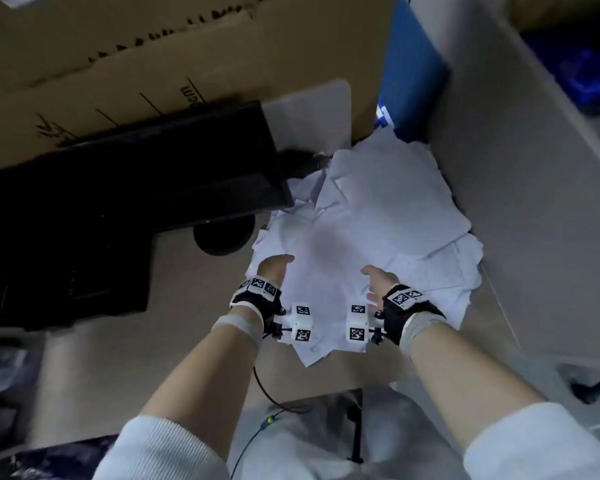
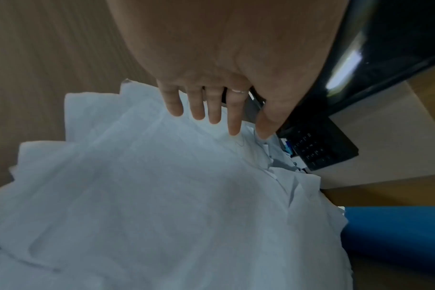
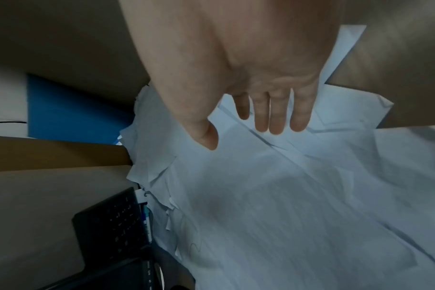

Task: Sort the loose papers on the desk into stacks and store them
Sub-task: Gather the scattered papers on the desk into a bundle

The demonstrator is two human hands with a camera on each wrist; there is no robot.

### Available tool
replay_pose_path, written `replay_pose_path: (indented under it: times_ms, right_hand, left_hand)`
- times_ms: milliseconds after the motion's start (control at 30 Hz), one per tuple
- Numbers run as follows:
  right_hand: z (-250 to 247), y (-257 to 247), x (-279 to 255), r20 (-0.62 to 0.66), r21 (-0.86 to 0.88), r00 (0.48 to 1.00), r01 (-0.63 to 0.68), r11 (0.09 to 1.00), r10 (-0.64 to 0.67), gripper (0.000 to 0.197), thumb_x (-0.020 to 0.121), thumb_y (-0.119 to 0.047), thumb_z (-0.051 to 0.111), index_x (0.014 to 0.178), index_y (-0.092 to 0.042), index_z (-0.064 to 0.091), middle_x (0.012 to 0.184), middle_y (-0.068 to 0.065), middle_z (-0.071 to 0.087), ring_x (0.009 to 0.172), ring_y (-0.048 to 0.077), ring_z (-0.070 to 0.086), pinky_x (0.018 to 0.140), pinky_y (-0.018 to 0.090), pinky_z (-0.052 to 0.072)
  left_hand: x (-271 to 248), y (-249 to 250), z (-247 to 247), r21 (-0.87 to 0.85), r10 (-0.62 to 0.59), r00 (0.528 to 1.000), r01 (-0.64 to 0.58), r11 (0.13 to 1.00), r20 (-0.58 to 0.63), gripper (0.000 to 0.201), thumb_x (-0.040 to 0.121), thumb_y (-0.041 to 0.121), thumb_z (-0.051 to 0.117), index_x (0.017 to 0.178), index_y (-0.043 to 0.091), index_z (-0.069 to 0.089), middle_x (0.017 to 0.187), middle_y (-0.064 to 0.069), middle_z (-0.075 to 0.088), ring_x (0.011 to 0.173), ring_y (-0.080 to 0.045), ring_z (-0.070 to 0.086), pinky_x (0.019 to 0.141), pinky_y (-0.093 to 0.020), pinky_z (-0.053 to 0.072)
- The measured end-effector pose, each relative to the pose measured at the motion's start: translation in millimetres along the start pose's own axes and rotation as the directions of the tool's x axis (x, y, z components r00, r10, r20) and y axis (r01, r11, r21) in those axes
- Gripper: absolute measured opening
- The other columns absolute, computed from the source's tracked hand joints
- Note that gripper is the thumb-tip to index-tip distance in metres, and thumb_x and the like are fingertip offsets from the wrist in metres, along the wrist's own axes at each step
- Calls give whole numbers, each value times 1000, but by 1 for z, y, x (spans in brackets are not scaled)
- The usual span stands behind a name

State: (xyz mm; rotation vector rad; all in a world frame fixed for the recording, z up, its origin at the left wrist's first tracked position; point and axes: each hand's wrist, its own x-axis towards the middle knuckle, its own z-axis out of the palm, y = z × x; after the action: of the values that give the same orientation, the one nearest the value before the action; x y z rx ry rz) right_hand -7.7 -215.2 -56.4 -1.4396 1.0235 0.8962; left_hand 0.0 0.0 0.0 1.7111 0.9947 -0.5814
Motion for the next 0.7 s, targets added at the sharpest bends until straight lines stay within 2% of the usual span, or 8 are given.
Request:
replay_pose_path:
  times_ms: [133,233,300,433,533,600,667,700]
  right_hand:
    - [12,-2,9,30,-3,999,-16,1000,16,40,87,-37,64,108,-5,55,99,11,62,89,32,63,68,35,47]
    - [23,3,23,-69,-132,997,-40,990,31,57,67,-51,67,102,-6,61,82,10,57,77,31,58,88,41,53]
    - [28,4,32,-120,-186,993,-40,982,17,62,60,-54,66,99,-6,62,81,11,59,77,32,60,92,44,54]
    - [35,2,31,-130,-74,991,-24,997,15,51,84,-37,70,117,0,60,74,12,61,65,26,56,70,34,53]
    - [41,-1,26,-157,-205,987,-50,977,18,40,89,-36,69,108,-1,64,47,11,60,46,23,49,48,24,40]
    - [43,-8,20,-191,-278,981,-28,960,-27,40,92,-34,67,106,3,60,51,13,58,36,21,48,40,19,35]
    - [43,-16,11,-252,-328,966,-32,944,-54,39,95,-30,61,112,6,55,65,12,58,41,20,54,42,21,40]
    - [43,-21,-1,-291,-346,956,-57,937,-49,39,97,-27,58,119,5,53,76,11,60,55,21,60,54,26,49]
  left_hand:
    - [22,-5,-8,-52,-48,999,48,997,10,46,102,18,52,145,4,46,154,-17,42,143,-32,39,115,-37,33]
    - [43,-7,-7,-20,-55,998,56,998,39,44,104,14,47,148,7,44,161,-13,31,147,-26,31,115,-27,25]
    - [57,-6,-7,36,-41,996,38,999,85,56,99,20,58,151,10,40,161,-11,30,145,-27,34,111,-31,31]
    - [82,-17,-10,178,-85,988,61,982,133,70,99,32,55,158,13,23,161,-9,28,144,-32,35,114,-39,33]
    - [104,-34,-10,298,-160,972,103,949,174,78,93,43,57,158,20,21,161,-9,29,141,-35,37,114,-47,34]
    - [110,-36,-12,332,-178,963,104,938,202,81,85,51,57,156,26,26,157,-10,33,139,-36,38,111,-47,36]
    - [106,-31,-17,368,-167,975,103,924,145,75,85,53,54,152,28,34,153,-13,32,134,-39,40,106,-44,38]
    - [104,-28,-21,393,-166,980,111,913,108,74,85,54,53,151,26,34,152,-14,31,133,-39,41,107,-47,38]
